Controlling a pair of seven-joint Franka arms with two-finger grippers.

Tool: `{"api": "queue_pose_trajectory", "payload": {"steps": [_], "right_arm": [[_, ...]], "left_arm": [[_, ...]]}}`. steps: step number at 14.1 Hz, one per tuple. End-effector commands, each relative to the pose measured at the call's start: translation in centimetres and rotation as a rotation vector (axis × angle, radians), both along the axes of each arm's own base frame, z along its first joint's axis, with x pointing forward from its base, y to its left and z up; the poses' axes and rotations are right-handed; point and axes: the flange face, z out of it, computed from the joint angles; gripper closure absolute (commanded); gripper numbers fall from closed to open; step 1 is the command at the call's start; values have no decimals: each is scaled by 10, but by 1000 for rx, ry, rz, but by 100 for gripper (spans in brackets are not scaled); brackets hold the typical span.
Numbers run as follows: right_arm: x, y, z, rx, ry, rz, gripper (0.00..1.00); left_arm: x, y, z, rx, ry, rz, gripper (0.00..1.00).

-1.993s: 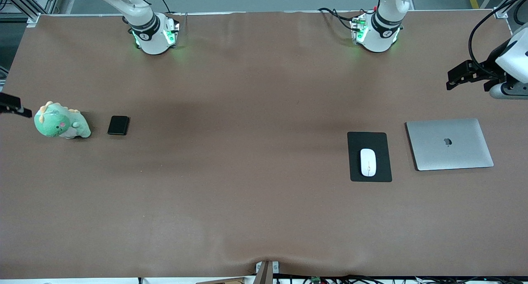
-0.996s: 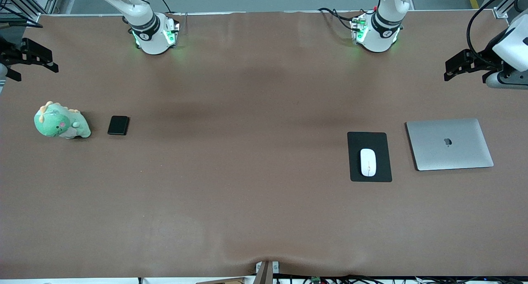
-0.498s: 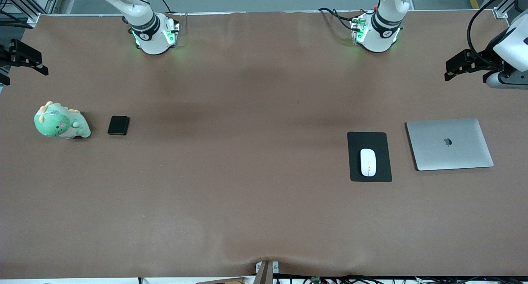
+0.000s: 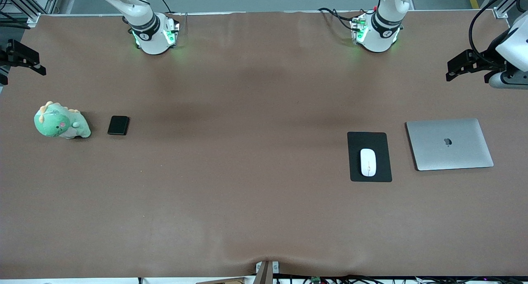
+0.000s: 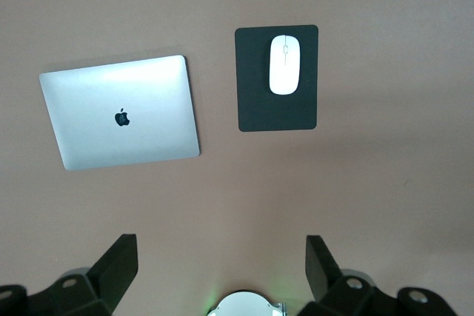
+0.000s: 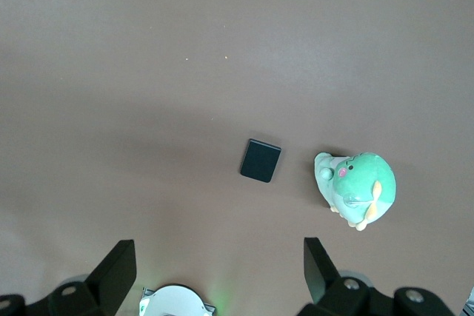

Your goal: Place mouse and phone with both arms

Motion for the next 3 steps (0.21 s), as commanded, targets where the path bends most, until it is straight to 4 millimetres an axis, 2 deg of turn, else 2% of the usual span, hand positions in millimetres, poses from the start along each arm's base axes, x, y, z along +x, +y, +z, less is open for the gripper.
{"api": "queue_pose_trajectory", "payload": {"steps": [1,3], "right_arm": [[-6,-1,3,-16,1,12,0],[-6,0,3,-16,1,15,0]], "left_arm": [[-1,2,6,-14,-5,-4,0],[-1,2,7,-14,-7,-3,0]]}}
